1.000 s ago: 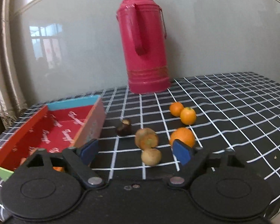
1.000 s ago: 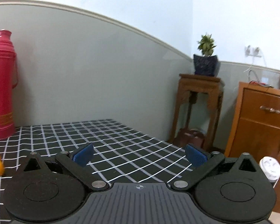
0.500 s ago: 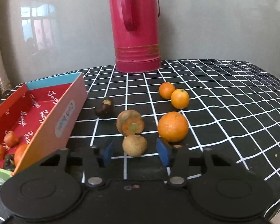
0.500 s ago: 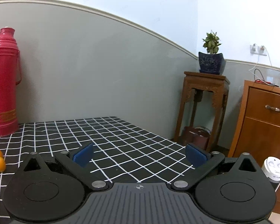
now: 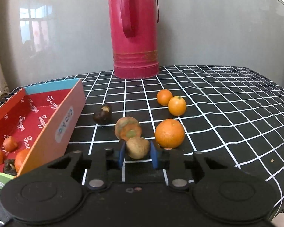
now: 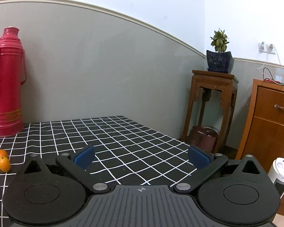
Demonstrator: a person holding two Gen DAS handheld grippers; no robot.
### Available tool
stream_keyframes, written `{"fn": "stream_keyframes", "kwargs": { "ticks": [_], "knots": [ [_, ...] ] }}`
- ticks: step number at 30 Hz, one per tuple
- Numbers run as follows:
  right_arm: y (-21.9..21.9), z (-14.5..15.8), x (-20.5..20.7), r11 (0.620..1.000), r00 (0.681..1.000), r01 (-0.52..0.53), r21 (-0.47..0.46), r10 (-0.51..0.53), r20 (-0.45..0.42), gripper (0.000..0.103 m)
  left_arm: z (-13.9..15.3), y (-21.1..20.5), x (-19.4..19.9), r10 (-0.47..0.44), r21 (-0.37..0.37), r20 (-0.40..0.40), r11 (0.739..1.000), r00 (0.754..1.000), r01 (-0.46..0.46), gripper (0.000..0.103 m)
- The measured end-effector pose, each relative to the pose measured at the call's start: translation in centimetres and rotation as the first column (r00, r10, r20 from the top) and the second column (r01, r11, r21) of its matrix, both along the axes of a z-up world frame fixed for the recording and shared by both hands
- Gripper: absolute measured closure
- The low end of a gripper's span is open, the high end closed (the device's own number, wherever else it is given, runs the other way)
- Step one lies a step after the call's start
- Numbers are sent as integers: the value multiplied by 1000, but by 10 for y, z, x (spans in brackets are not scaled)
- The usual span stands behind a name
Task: Organize fruits
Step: 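Move the left gripper toward the small tan fruit beside the box, then grasp the tan fruit with the left gripper and drop it into the red box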
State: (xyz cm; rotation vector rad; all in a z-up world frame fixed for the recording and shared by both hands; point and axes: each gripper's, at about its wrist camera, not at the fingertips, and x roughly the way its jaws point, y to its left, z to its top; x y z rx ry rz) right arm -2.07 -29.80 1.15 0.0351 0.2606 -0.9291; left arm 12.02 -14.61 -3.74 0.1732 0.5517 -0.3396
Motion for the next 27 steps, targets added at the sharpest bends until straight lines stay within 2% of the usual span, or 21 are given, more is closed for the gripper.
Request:
{"fn": "stream_keyframes", "kwargs": {
  "ticks": [8,15,22,27],
  "knots": [
    [2,-1,3,1000,1000,-25,1,25,-8,0,13,12,-7,30,-1,80,1000,996,-30,85],
    [12,-1,10,998,998,-62,-5,62,-10,0,28,31,-13,123,2,185,992,975,-125,85],
    [28,-3,22,992,991,-130,-4,129,-22,0,40,68,-2,285,-23,213,958,935,-287,85],
    [40,-4,30,984,984,-176,6,176,-23,0,39,89,15,378,-4,163,924,911,-382,85]
  ]
}}
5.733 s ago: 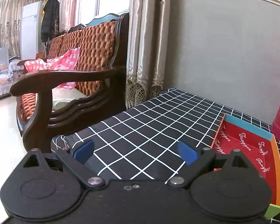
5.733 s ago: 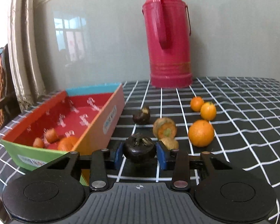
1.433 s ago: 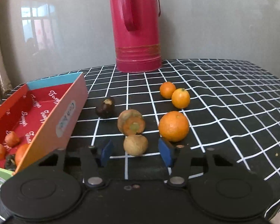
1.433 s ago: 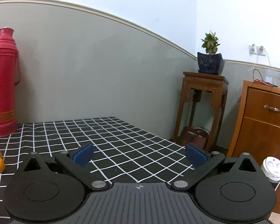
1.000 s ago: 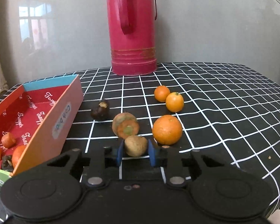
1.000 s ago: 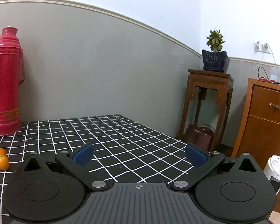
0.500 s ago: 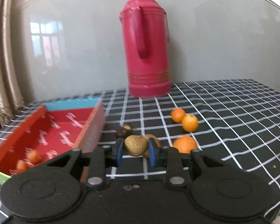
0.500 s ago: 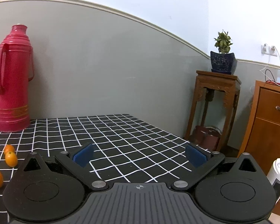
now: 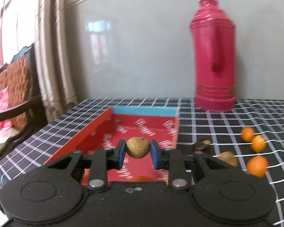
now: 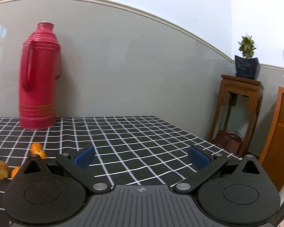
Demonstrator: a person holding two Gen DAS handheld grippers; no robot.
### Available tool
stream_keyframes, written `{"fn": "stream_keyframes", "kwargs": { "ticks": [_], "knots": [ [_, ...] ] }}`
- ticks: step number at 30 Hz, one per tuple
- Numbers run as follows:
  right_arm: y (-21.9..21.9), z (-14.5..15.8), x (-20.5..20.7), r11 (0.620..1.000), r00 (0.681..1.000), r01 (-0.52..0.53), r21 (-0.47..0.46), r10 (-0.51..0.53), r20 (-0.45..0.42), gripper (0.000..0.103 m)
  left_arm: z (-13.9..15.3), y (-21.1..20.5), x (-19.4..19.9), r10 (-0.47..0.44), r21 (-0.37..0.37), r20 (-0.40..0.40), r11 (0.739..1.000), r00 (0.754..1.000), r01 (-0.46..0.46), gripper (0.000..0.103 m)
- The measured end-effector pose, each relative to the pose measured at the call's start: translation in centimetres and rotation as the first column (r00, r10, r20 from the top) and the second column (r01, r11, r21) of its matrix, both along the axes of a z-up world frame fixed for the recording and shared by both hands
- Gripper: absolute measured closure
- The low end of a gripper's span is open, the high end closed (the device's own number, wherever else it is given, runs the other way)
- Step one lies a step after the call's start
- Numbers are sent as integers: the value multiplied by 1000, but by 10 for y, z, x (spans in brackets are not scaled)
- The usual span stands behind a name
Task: Organize fruits
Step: 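Grasp the tan fruit with the left gripper and drop it into the red box, then grasp the large mandarin with the right gripper and lift it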
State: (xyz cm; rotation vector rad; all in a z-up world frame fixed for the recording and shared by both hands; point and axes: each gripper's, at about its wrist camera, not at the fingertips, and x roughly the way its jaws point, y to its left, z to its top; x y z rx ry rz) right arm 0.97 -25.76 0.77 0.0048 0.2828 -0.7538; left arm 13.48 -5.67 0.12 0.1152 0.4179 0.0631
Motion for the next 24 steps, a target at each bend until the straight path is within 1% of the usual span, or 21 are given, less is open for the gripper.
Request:
{"fn": "stream_keyframes", "kwargs": {
  "ticks": [4,8,9,11,12,13,14,15,16,19,20,21,24],
  "knots": [
    [10,0,7,999,999,-32,1,32,0,0,-4,19,14,57,-11,-83,998,995,-58,84],
    [21,0,12,998,998,-64,-1,64,-2,0,-10,36,25,86,-35,-168,995,982,-94,79],
    [24,0,13,997,997,-72,-3,72,-2,0,-9,41,26,89,-51,-182,994,979,-100,77],
    [28,0,15,996,996,-85,-3,85,-4,0,-7,46,22,89,-63,-185,993,979,-103,75],
    [29,0,17,996,996,-94,1,94,-4,0,-5,49,20,94,-65,-180,992,979,-107,70],
    [30,0,18,995,995,-102,7,102,-4,0,-3,51,17,96,-69,-174,992,980,-109,62],
    [31,-1,19,994,994,-113,14,113,-4,0,-1,52,14,99,-72,-166,991,981,-112,57],
    [32,-1,20,992,992,-126,23,126,-6,0,2,53,11,106,-71,-155,990,982,-118,44],
    [33,-1,22,990,990,-139,31,140,-8,0,4,55,9,116,-68,-140,990,983,-126,34],
    [38,-2,28,981,982,-188,58,189,-11,0,11,62,0,138,-50,-91,989,986,-143,28],
    [41,-3,29,975,977,-210,68,211,-11,0,13,64,0,141,-48,-86,988,986,-145,26],
    [43,-4,30,969,972,-233,79,234,-10,0,14,67,-2,147,-48,-81,987,986,-152,21],
    [51,-5,37,952,957,-286,110,290,-18,0,17,77,-1,171,-43,-70,984,983,-174,16]
  ]
}}
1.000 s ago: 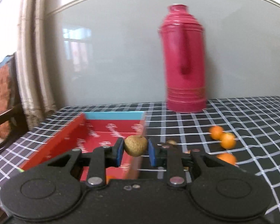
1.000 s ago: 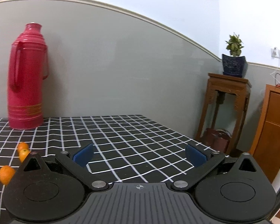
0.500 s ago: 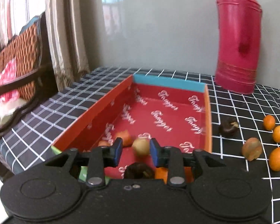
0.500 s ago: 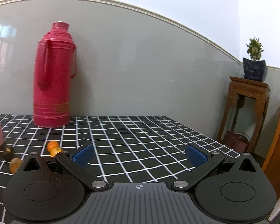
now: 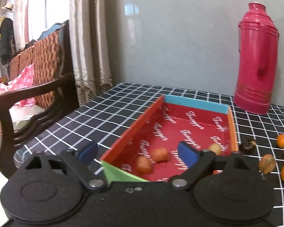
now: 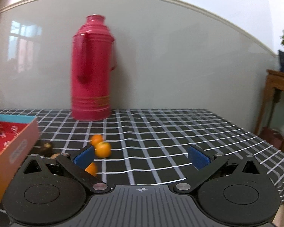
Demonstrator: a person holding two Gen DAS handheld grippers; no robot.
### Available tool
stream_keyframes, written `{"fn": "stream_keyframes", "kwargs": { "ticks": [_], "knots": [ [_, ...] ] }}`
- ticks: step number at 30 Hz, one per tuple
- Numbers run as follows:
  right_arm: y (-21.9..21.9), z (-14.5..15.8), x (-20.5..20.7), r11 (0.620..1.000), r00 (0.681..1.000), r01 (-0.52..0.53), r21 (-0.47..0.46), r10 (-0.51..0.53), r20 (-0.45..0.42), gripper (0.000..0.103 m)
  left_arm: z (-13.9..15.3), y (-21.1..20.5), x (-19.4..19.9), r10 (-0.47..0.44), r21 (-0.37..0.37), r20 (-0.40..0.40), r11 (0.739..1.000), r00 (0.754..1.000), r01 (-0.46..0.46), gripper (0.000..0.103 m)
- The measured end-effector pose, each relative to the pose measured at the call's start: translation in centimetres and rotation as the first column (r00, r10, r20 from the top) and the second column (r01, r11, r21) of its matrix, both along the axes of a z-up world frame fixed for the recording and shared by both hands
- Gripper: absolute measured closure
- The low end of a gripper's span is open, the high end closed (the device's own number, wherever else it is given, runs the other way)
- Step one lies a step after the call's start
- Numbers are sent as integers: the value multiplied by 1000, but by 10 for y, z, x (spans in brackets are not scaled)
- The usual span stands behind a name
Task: Organize fruits
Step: 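Grasp the large mandarin with the right gripper and lift it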
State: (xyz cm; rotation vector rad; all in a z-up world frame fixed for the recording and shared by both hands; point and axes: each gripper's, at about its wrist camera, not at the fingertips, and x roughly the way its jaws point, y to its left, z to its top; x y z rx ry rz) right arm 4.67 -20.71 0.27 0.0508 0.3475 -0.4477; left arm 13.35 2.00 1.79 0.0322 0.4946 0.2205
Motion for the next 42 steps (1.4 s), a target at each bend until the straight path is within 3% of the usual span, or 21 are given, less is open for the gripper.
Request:
{"fn": "stream_keyframes", "kwargs": {
  "ticks": [11,21,22,24,34,39,42],
  "knots": [
    [14,-11,22,978,985,-164,130,169,-24,0,11,47,-9,120,-3,39,993,992,-120,8],
    [10,-28,54,958,981,-158,239,179,-71,1,13,83,-6,188,-65,13,980,982,-187,8],
    [10,-29,55,959,982,-154,236,175,-68,4,13,84,-7,189,-66,11,980,982,-188,8],
    [11,-30,59,962,983,-148,231,169,-76,31,13,85,-8,192,-64,13,979,981,-191,8],
    [3,-43,74,940,981,-120,319,161,-106,32,12,93,-9,213,-71,8,975,977,-212,8],
    [4,-44,77,940,981,-117,322,159,-108,63,12,97,-9,224,-66,3,973,975,-223,7],
    [4,-44,76,937,981,-119,328,161,-104,64,11,101,-8,234,-65,-1,970,972,-234,7]
  ]
}}
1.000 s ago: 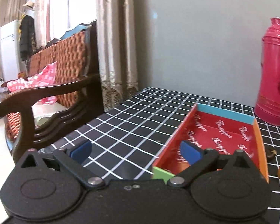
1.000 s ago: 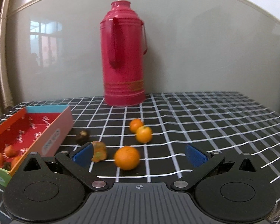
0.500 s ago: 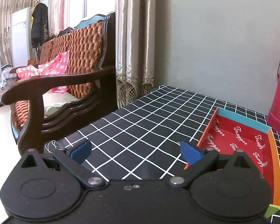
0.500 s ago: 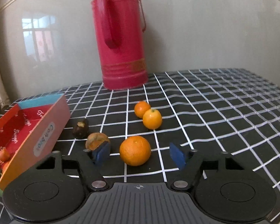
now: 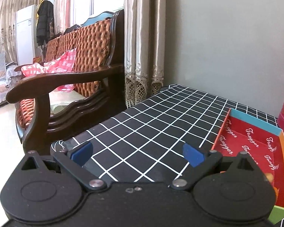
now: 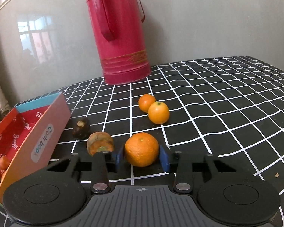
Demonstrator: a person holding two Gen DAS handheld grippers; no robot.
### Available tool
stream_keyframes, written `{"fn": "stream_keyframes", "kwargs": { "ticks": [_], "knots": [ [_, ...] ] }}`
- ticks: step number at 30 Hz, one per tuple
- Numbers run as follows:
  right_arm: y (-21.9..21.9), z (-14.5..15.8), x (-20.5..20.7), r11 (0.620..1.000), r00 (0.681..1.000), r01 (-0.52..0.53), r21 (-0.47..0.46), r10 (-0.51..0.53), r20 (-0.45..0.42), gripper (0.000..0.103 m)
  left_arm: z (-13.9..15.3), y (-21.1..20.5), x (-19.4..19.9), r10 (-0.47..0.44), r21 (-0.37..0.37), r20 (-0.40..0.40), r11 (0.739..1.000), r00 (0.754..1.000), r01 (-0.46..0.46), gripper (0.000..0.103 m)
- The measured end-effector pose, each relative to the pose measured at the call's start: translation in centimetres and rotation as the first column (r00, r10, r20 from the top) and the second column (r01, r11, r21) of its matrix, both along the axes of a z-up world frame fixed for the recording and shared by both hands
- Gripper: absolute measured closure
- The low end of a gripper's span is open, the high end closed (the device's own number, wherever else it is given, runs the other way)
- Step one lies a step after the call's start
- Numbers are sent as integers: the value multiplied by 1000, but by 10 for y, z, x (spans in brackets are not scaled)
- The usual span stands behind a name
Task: Organize fruits
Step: 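Grasp the large mandarin with the right gripper and lift it, then lower the mandarin into the red box and open the right gripper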
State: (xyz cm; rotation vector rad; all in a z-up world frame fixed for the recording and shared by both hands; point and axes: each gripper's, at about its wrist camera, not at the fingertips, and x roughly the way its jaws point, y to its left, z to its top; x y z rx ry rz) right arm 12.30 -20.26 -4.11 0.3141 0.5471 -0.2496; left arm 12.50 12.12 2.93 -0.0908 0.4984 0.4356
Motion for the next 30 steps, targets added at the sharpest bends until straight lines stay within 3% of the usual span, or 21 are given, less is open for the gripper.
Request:
{"fn": "stream_keyframes", "kwargs": {
  "ticks": [4,8,15,24,30],
  "knots": [
    [5,9,-6,1000,998,-10,-13,11,54,64,0,4,-1,10,-10,-3,1000,1000,-10,7],
    [20,20,-15,996,986,-91,-18,93,141,64,0,7,-1,16,-16,-4,1000,1000,-16,7],
    [61,36,-28,945,908,-321,-62,326,262,64,0,8,-1,20,-9,-4,1000,1000,-20,7],
    [115,39,-28,868,832,-480,-131,497,247,64,0,7,-1,18,-5,-9,1000,1000,-18,7],
    [141,30,-20,840,817,-514,-172,541,198,64,-1,6,-2,15,7,-9,1000,1000,-15,7]
  ]
}}
